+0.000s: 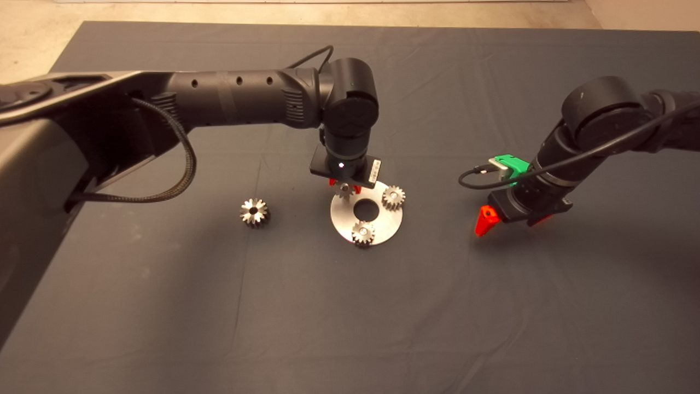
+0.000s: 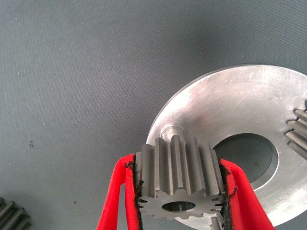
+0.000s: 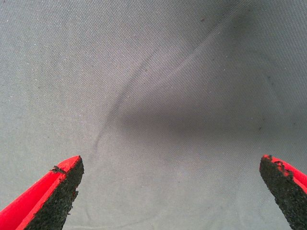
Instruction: Remove an incorrectly installed larger gear and replace it with the correct smaller gear
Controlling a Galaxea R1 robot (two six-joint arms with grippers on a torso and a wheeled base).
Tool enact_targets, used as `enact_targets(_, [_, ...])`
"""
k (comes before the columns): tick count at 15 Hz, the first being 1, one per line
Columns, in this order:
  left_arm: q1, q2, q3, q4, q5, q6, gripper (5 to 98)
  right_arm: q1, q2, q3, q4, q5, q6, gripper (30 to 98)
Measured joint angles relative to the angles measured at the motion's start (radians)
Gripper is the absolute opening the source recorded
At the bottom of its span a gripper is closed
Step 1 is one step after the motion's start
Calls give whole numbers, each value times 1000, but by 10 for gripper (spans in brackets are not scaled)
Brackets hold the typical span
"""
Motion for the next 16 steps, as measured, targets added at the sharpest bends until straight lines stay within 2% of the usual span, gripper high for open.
enact_targets(4, [0,3,-11,0,-1,47,242,0,0,0,0,0,2,971])
enact_targets(7, [0,12,-27,0,3,100,242,0,1,0,0,0,2,971])
enact_targets(16, [0,11,-33,-14,-2,118,263,0,6,-1,0,0,2,971])
